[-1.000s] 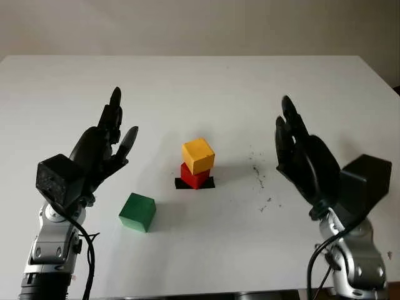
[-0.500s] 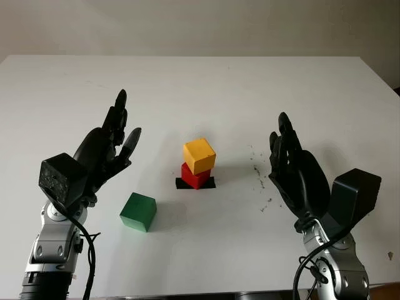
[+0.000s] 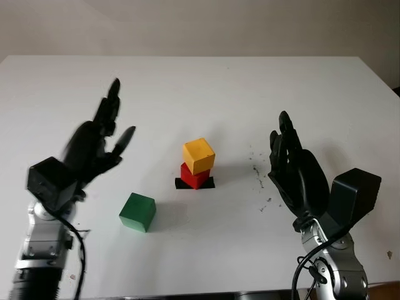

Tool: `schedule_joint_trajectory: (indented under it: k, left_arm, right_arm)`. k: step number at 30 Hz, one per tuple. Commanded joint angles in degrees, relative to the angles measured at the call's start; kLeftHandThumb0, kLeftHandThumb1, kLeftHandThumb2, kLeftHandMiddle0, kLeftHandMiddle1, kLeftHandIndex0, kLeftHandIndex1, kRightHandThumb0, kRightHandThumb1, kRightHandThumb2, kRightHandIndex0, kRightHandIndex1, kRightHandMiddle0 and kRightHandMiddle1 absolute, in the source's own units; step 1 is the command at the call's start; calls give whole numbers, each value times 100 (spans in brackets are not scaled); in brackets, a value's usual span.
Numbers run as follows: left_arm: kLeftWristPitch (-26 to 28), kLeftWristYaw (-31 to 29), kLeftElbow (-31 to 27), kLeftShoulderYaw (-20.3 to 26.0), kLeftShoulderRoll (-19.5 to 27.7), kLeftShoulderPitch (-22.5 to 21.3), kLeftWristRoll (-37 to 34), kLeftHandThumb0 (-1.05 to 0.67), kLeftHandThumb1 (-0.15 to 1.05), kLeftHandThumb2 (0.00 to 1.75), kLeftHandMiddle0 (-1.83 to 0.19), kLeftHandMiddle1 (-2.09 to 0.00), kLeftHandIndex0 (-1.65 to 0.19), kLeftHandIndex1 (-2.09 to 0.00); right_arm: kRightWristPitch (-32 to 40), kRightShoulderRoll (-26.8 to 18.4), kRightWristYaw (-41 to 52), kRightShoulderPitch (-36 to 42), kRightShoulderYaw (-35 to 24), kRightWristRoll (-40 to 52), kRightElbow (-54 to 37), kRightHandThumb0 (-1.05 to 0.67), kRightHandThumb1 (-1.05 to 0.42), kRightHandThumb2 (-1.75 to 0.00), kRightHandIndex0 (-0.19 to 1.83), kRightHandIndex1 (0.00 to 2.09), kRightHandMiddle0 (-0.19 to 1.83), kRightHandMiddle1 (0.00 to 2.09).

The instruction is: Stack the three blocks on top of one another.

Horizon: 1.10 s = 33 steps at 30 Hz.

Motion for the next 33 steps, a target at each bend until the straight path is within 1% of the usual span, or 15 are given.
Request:
schedule_joint_trajectory:
  k: [1, 2, 4, 7, 10, 11, 15, 18, 20, 25, 27, 29, 33]
  left_arm:
    - [-112, -425, -120, 4, 627, -126, 127, -78, 105, 28, -11, -7, -21, -11]
    - [-13, -655, -264, 18, 867, -98, 115, -79, 105, 26, -11, -7, -22, -10]
    - [220, -960, -610, 38, 1223, -20, 127, -73, 105, 16, -11, -6, -27, -8]
    - [552, -1228, -1102, 52, 1654, 126, 289, -72, 103, 9, -7, -4, -30, -8]
    - [511, -1462, -1381, 106, 1945, 302, 369, -71, 99, 5, -5, -4, -33, -8]
    - [438, -1564, -1436, 118, 2055, 362, 402, -72, 97, 5, -3, -4, -34, -8]
    - [461, -1851, -1749, 208, 2411, 600, 520, -78, 93, 4, -2, -5, -38, -9]
    - [344, -1924, -1963, 352, 2541, 857, 591, -79, 91, 4, -3, -5, -41, -9]
    - [327, -1895, -2154, 461, 2569, 1067, 706, -81, 94, 6, -2, -5, -40, -8]
    - [509, -1773, -2657, 597, 2554, 1479, 1206, -80, 96, 6, 1, -4, -33, -4]
    - [585, -1702, -2855, 598, 2506, 1659, 1458, -81, 97, 6, 3, -4, -30, -3]
    - [552, -1608, -2972, 579, 2451, 1790, 1643, -82, 99, 7, 4, -4, -27, -2]
    - [259, -1307, -3051, 502, 2325, 2036, 2019, -86, 102, 7, 4, -5, -25, -2]
  right_arm:
    - [9, -38, 2, -29, -50, 56, -117, -79, -105, -78, -19, 0, -19, 0]
    - [22, -46, 0, -34, -55, 58, -121, -79, -105, -78, -19, 0, -19, 0]
    - [40, -53, -11, -31, -61, 57, -132, -80, -105, -78, -19, 0, -19, 0]
    - [20, -67, 6, -21, -67, 53, -127, -80, -105, -79, -19, 0, -19, 0]
    - [62, -69, -20, -23, -65, 33, -156, -81, -105, -78, -19, 0, -19, 0]
    - [75, -74, -28, -25, -68, 25, -162, -81, -105, -78, -19, 0, -19, 0]
    - [84, -82, -27, -45, -93, 38, -142, -81, -105, -77, -19, 0, -19, 0]
    - [104, -72, -41, -56, -96, 42, -145, -81, -105, -77, -19, 0, -19, 0]
    - [113, -72, -32, -71, -99, 62, -136, -81, -105, -77, -19, 0, -19, 0]
    - [122, -72, -41, -115, -106, 81, -102, -80, -105, -77, -19, 0, -19, 0]
    - [140, -94, -54, -143, -101, 53, -109, -80, -105, -77, -19, 0, -19, 0]
    - [135, -116, -32, -161, -111, 64, -114, -80, -105, -77, -19, 0, -19, 0]
    - [90, -99, -41, -203, -147, 92, -78, -79, -105, -76, -19, 0, -19, 0]
